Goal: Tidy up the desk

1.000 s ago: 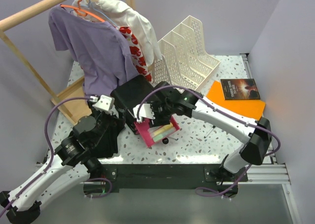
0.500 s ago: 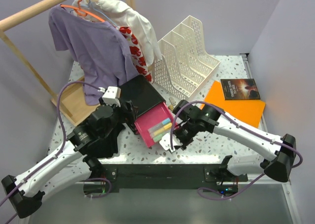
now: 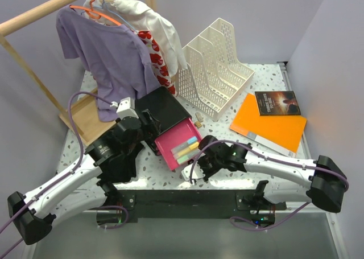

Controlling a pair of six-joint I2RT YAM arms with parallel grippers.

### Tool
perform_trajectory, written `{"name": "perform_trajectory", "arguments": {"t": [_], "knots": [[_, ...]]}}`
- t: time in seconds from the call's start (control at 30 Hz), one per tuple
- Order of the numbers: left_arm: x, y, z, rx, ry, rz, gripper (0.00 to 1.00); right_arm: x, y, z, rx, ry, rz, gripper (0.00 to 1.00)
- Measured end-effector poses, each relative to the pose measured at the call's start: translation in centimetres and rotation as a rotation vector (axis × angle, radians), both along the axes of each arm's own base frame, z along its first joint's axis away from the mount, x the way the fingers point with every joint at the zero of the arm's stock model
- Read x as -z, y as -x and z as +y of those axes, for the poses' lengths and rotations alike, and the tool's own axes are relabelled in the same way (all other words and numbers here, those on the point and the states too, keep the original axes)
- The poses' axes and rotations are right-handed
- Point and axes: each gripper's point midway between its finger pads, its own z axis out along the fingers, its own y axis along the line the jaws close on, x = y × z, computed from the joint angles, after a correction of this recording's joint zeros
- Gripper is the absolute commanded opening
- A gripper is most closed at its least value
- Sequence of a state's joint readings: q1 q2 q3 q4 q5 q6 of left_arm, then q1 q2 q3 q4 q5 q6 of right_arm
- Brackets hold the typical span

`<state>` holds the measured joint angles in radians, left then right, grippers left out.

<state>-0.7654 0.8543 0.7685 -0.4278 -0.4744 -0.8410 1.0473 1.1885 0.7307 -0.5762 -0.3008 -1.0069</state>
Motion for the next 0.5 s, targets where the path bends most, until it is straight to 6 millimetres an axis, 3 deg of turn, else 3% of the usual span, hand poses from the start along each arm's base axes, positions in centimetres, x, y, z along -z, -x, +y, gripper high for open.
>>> {"name": "perform_trajectory", "arguments": {"t": [0.17, 0.33, 0.5], "knots": [[1.4, -0.5, 0.8, -0.082, -0.005, 0.046, 0.86, 0.8, -2.7, 1.3, 0.08, -0.036, -0.169, 0.0], [2.2, -0.9, 0.9, -0.12, 0.005, 0.072, 0.85, -0.9, -5.5, 2.1, 0.173, -0.091, -0.297, 0.0], [2.3, -1.8, 1.2, -0.147, 0.026, 0.064, 0.81, -1.8, -6.6, 2.3, 0.234, -0.106, -0.33, 0.0]]}}
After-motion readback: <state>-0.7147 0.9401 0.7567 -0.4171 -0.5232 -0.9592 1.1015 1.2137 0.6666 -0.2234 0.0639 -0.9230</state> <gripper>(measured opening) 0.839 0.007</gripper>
